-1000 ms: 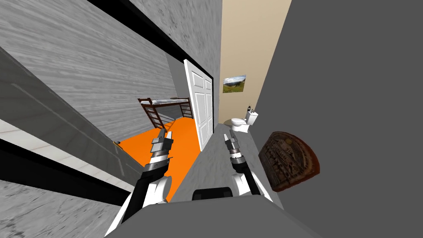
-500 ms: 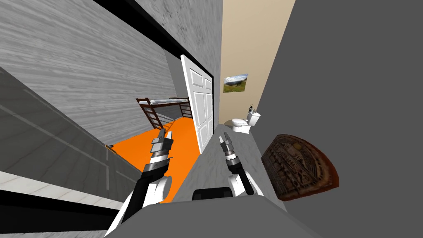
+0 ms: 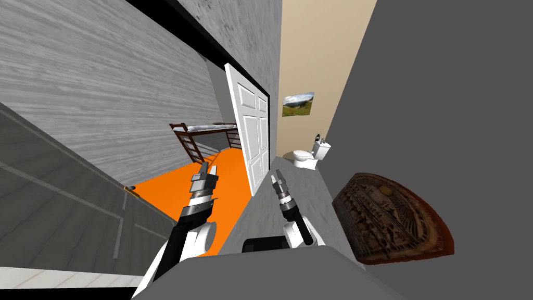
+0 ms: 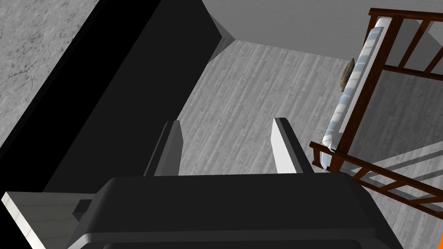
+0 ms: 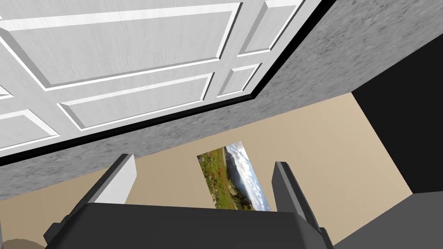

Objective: Push the door open

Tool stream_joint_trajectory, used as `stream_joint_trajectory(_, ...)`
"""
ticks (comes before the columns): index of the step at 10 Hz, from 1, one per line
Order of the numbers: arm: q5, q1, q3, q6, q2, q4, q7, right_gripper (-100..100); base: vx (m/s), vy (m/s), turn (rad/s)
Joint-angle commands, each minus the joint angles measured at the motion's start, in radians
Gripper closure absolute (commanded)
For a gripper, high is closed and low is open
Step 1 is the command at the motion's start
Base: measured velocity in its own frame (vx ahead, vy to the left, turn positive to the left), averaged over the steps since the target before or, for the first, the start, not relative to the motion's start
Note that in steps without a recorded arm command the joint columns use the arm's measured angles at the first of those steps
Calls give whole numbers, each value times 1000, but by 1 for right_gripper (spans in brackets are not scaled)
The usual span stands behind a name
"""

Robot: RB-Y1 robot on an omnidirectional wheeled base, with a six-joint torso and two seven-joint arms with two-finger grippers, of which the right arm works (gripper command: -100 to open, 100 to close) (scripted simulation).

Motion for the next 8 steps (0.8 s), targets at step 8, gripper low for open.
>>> stream_joint_trajectory(8,-6,-71,127,-44,-19,178,0,-100,116,-11,9)
